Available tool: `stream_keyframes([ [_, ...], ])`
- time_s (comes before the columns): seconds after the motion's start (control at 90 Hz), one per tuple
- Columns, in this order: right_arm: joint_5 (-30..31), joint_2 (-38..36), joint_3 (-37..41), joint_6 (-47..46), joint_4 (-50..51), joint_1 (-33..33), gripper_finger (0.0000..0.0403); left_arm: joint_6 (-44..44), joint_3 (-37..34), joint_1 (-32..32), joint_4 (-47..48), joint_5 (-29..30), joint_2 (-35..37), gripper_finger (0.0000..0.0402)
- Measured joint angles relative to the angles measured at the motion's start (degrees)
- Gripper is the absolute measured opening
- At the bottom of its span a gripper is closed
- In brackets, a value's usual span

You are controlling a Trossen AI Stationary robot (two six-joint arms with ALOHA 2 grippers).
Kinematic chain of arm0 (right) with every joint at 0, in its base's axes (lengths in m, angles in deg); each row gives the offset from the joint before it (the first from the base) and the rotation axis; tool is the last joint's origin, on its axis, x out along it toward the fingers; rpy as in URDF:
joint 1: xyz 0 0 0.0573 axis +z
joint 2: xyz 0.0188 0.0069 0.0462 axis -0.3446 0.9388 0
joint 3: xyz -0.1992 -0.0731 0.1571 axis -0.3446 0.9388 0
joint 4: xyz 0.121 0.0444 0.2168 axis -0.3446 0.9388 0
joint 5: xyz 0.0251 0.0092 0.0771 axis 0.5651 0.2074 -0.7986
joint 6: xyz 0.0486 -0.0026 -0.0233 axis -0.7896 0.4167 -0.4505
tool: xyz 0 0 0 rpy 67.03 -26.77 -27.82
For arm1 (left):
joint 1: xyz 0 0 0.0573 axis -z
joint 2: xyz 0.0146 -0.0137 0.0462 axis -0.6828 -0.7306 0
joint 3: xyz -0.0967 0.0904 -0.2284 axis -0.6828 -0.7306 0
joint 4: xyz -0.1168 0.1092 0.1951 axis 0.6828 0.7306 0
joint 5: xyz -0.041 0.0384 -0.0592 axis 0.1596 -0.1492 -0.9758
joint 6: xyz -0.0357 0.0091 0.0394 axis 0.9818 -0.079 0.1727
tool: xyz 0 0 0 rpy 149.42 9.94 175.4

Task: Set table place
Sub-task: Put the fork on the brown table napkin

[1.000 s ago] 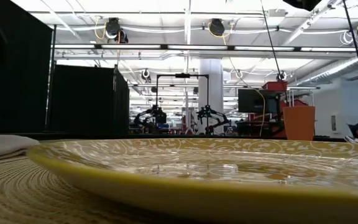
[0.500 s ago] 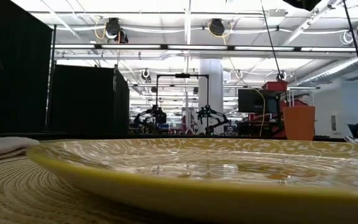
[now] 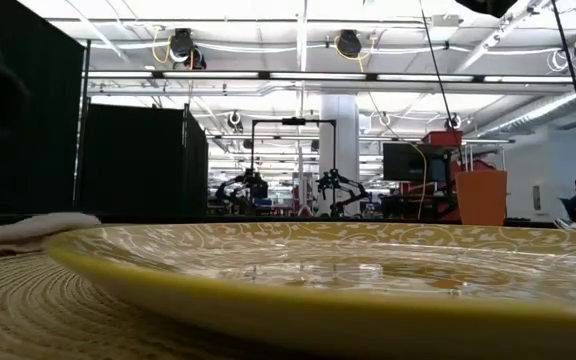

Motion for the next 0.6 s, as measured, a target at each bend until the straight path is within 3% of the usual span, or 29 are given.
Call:
stream_keyframes([
  [0.356,0.00,0.00,0.04,-0.15,0.11,0.00,0.0279,-1.43,1.44,0.00,0.07,0.69,0.00,0.0076],
  [0.6,0.00,0.00,0.07,-0.58,0.17,0.00,0.0279,-2.45,1.48,0.02,0.11,0.64,0.01,0.0082],
])
